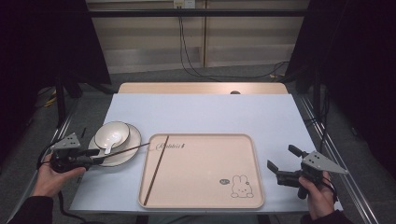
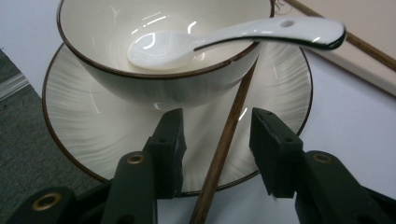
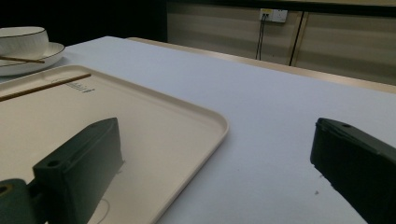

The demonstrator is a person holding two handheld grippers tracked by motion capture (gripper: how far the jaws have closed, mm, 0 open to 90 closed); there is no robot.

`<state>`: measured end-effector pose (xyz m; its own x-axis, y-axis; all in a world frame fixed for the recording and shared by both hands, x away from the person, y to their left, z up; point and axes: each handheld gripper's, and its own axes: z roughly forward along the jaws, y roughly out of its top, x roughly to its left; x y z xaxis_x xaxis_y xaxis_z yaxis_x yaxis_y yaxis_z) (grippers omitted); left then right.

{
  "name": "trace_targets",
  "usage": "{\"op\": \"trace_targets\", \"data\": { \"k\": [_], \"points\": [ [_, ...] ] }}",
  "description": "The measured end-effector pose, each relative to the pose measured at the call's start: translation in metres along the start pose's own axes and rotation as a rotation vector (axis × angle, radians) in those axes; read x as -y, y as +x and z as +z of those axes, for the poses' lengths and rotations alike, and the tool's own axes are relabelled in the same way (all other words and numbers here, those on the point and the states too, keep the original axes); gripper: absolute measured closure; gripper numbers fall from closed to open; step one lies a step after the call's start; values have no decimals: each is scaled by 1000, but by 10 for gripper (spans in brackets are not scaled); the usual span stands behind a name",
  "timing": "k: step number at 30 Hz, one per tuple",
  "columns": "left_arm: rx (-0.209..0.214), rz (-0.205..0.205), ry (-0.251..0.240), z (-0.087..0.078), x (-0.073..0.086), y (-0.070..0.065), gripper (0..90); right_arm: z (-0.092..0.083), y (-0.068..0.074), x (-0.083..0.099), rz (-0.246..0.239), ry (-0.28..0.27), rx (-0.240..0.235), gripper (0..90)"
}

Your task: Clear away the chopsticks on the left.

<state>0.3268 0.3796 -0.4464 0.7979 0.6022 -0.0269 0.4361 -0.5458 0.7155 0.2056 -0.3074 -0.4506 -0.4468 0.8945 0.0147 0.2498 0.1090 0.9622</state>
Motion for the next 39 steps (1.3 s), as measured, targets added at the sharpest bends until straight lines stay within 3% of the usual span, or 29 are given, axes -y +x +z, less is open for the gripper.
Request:
{"op": "trace_targets", "data": {
  "k": [2,12,19,28,29,34,39],
  "points": [
    [7,11,11,1,-1,-1,638,0,0,0,2,2,2,18],
    [8,68,60,9,-4,-7,763,0,0,0,5,12,-1,18],
    [49,86,49,9,-7,-11,833,0,0,0,6,9,-1,18],
    [93,43,13,4,-13,-17,849,0,0,0,6,8,0,17],
    [93,50,28,3,-15,-18,849,0,0,0,4,7,1,17],
    [117,39,5,3,-18,-24,851,0,0,0,6,8,0,17],
    [136,-6,-14,1,-19,-30,851,0,0,0,5,4,5,17]
  ]
}}
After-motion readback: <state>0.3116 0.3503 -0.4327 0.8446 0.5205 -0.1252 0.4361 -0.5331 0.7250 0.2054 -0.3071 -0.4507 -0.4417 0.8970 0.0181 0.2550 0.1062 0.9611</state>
